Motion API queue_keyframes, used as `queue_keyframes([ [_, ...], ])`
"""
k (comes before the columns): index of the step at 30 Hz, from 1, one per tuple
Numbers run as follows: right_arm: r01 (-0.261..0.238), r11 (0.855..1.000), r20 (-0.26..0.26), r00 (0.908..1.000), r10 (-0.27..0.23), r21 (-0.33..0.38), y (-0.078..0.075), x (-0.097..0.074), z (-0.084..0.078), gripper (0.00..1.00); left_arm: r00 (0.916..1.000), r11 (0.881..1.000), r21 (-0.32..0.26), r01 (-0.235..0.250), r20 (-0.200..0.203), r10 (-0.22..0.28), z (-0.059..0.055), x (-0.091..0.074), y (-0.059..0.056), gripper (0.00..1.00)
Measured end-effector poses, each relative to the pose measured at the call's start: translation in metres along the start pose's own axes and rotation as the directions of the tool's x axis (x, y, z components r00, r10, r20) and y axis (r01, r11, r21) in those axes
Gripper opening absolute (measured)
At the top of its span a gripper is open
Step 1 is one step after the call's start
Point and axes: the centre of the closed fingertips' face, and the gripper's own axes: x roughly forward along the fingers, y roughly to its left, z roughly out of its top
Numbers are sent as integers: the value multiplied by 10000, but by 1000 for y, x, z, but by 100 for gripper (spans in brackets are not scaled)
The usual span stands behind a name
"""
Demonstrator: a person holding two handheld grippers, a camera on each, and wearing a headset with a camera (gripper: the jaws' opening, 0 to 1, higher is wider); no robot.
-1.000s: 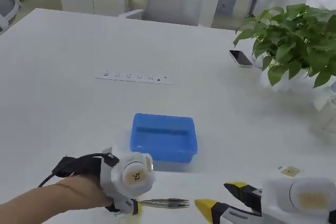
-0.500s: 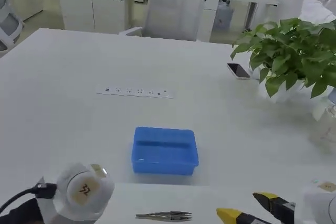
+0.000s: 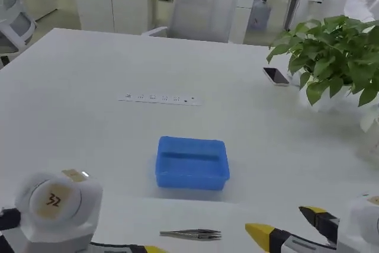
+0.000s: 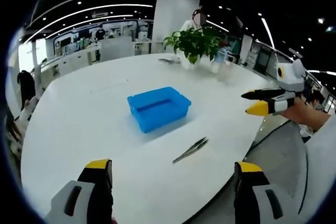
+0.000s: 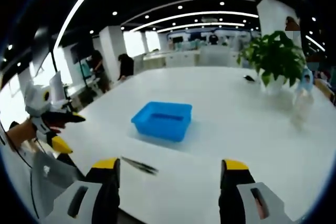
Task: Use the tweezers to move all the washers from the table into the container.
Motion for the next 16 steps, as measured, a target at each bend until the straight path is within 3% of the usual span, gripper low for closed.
queue_keyframes([
  [3, 61, 10000, -34, 10000, -61, 25, -3, 1, -1, 80, 10000, 9999, -103, 19, -60, -20, -3, 3, 1, 99],
  [5, 137, 9999, -60, 9999, -136, 49, -4, 2, -1, 83, 9994, 9999, 147, 4, -335, 1, -7, 5, -1, 99],
  [8, 247, 9997, 49, 9997, -247, -7, -5, 2, 3, 84, 9991, 9996, 285, -49, -419, 61, -9, 6, -1, 99],
  [16, 257, 9995, 257, 9993, -253, -176, -5, 1, 7, 88, 9995, 9996, 152, -217, -233, 220, -5, 8, 2, 99],
])
